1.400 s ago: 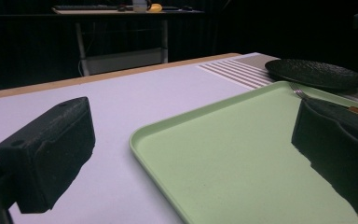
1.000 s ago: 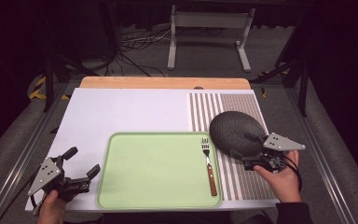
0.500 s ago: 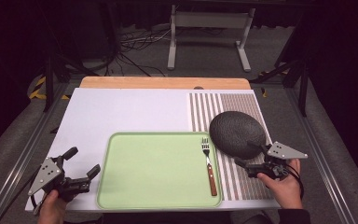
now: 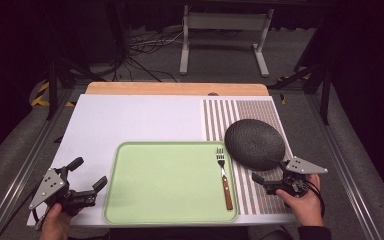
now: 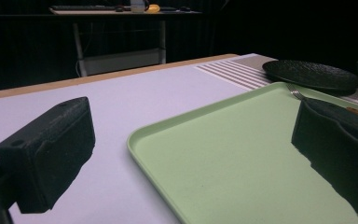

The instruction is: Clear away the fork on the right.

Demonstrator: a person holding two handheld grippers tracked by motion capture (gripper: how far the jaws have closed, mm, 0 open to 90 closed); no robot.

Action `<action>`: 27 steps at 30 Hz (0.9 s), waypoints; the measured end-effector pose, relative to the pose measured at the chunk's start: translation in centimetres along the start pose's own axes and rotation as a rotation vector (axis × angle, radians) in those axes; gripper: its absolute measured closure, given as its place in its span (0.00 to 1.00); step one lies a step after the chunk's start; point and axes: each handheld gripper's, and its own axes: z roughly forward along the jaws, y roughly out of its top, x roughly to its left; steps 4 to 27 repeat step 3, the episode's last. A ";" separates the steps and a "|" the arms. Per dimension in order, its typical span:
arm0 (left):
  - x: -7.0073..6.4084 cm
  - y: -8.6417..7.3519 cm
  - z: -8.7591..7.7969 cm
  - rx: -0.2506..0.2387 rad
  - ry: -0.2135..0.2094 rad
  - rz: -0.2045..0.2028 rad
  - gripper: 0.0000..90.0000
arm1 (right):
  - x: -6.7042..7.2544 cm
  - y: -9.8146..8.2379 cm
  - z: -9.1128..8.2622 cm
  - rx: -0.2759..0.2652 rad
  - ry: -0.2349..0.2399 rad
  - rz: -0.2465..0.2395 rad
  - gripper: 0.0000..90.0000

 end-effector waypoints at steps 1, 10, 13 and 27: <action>0.0 0.0 0.0 -0.001 0.001 0.001 0.00 | 0.0 -0.1 0.1 0.007 0.009 -0.002 0.13; 0.0 0.0 0.0 0.000 0.001 0.000 0.00 | 0.0 0.0 0.1 0.005 0.012 -0.008 0.13; 0.0 0.0 0.0 0.000 0.001 0.000 0.00 | 0.0 0.0 0.1 0.005 0.012 -0.008 0.13; 0.0 0.0 0.0 0.000 0.001 0.000 0.00 | 0.0 0.0 0.1 0.005 0.012 -0.008 0.13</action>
